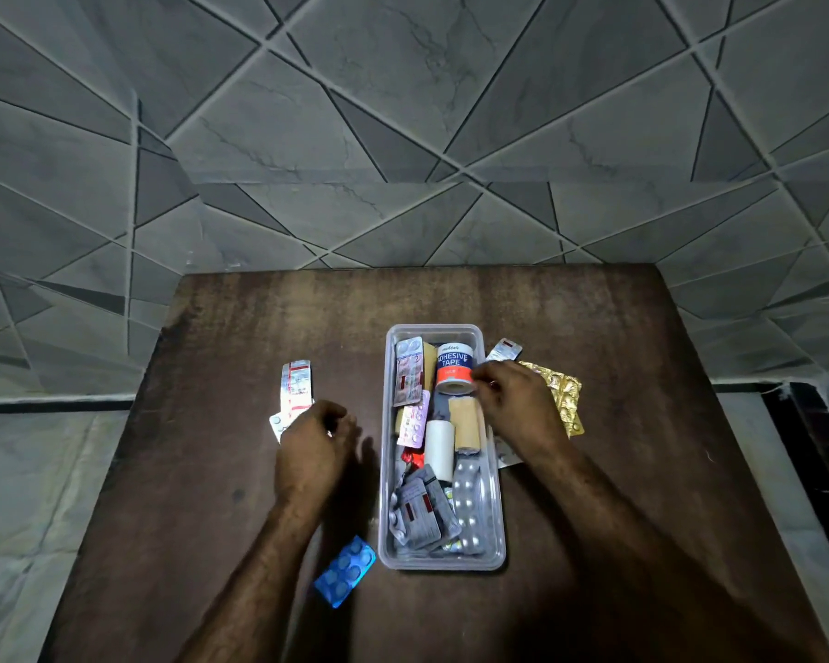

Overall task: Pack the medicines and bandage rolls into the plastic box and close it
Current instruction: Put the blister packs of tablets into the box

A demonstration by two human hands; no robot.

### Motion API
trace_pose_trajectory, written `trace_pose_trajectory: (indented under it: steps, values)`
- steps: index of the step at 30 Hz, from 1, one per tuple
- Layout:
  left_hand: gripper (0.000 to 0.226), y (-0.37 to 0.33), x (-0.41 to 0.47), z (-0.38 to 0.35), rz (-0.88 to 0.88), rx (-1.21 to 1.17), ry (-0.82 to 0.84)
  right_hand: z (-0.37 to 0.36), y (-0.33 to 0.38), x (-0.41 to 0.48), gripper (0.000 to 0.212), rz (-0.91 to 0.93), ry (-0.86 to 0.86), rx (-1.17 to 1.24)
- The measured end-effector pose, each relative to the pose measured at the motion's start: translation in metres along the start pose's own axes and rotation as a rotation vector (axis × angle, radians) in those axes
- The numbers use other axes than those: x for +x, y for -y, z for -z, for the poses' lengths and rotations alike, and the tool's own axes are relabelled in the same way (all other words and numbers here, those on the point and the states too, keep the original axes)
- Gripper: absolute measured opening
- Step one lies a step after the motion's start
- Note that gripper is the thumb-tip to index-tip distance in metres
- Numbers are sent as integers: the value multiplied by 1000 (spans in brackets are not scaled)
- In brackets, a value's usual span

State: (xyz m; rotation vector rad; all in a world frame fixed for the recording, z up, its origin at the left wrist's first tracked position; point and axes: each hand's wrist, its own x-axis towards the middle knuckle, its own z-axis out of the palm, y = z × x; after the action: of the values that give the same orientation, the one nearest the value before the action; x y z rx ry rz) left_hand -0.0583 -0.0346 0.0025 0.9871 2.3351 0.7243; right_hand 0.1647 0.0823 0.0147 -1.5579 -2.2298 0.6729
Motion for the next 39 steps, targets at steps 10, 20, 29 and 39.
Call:
trace_pose_trajectory:
  steps: [10, 20, 29, 39]
  values:
    - [37, 54, -37, 6, 130, 311, 441, 1, -58, -33, 36, -31, 431, -404]
    - [51, 60, -63, -15, 26, 399, 542, -4, -56, -47, 69, 62, 406, -571]
    - [43, 59, -68, -21, 22, 505, 463, -1, -52, -47, 53, 14, 437, -570]
    - [37, 61, -66, -18, -3, 395, 440, 0, -63, -47, 27, -216, 376, -322]
